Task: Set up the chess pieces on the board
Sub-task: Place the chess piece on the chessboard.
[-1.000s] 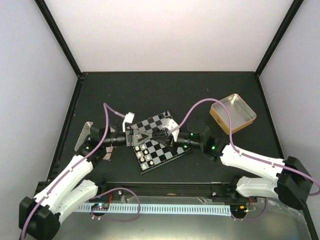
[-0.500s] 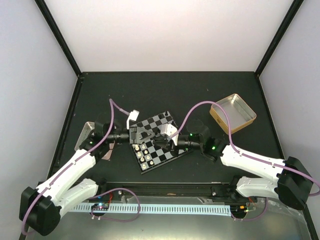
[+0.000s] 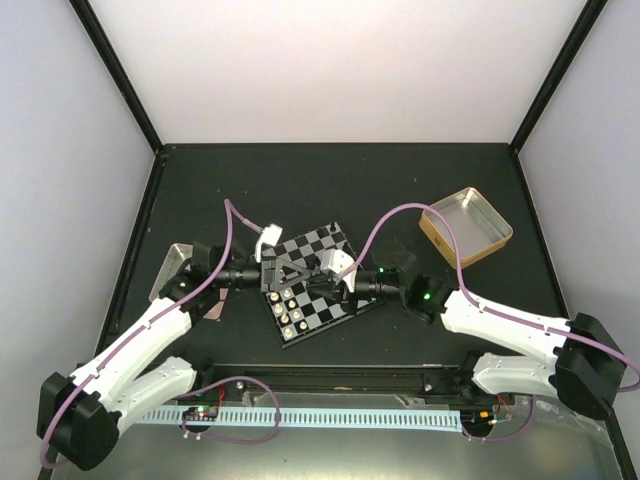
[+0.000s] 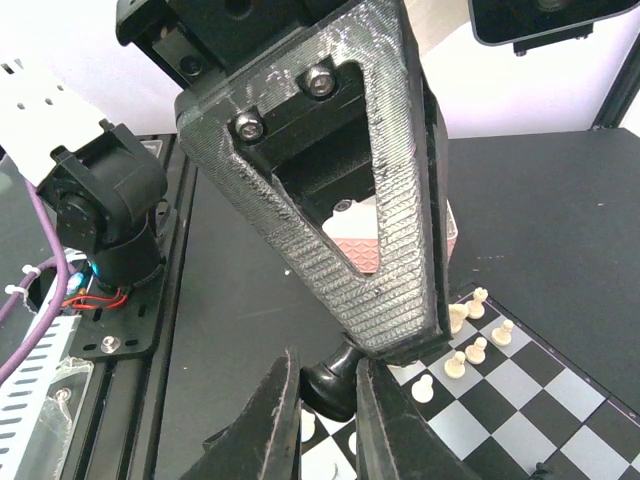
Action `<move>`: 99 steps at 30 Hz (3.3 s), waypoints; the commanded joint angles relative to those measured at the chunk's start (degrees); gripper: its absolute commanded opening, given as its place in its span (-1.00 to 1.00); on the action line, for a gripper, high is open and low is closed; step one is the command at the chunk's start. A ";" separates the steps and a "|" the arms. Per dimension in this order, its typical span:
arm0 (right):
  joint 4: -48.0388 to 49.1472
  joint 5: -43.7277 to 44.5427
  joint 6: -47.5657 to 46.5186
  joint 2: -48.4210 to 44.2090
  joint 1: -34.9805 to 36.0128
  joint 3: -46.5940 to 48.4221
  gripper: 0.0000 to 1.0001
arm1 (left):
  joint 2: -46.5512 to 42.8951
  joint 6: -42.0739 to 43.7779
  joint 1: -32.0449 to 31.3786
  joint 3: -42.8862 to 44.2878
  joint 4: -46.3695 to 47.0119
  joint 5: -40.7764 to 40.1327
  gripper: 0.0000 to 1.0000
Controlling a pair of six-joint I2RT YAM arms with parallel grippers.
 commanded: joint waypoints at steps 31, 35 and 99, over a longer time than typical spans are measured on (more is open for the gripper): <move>-10.65 36.29 40.25 -6.40 -9.02 -5.17 0.20 | 18.76 16.49 -11.72 11.76 -2.15 -49.60 -0.97; -11.57 34.49 47.23 -7.05 -13.58 -8.53 0.20 | 29.60 17.15 -13.74 16.93 0.20 -56.06 -0.97; -15.51 23.17 44.28 1.19 -16.32 -4.55 0.19 | 43.30 12.48 -13.83 24.01 2.11 -64.18 -0.35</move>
